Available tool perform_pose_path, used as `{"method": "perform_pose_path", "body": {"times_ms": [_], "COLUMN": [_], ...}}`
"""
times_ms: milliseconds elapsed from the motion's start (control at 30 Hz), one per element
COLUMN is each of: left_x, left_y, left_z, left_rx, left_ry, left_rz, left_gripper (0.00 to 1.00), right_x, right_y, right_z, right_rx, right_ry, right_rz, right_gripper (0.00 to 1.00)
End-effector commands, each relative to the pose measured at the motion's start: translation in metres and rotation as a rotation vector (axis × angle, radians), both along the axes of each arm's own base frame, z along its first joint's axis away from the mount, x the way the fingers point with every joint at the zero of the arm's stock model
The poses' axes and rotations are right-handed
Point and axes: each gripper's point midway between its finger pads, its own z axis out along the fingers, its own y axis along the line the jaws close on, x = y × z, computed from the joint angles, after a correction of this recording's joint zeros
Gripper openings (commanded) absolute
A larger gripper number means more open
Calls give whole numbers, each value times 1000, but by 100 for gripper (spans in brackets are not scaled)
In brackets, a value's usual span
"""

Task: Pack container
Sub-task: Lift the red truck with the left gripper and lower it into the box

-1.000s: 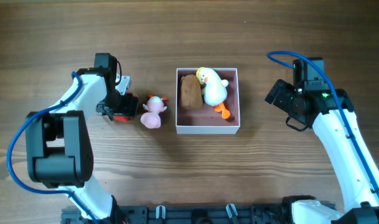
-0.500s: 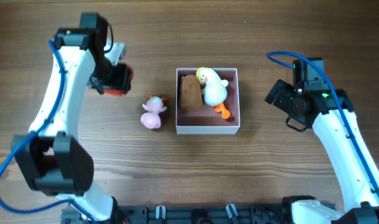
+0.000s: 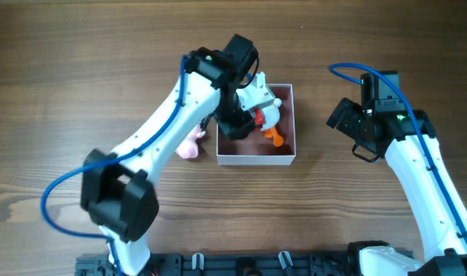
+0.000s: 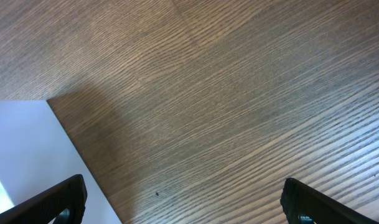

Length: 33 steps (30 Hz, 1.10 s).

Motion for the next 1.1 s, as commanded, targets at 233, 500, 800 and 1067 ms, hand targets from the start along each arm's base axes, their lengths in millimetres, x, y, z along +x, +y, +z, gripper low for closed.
{"method": "perform_pose_path", "body": {"times_ms": [233, 500, 800, 1067], "left_x": [-19, -22, 5, 13], "left_y": [3, -10, 39, 147], "left_z": [-46, -15, 44, -11], "left_rx": [71, 42, 116, 163], "left_ry": [157, 110, -102, 140], "left_rz": [-36, -14, 419, 992], "left_gripper": [52, 100, 100, 100], "right_x": [-1, -1, -1, -1], "right_y": [0, 0, 0, 0], "right_z": [-4, -4, -4, -4], "right_rx": [15, 14, 14, 14], "right_ry": [9, 9, 9, 9], "right_rz": [-19, -19, -19, -19], "right_gripper": [100, 100, 99, 99]}}
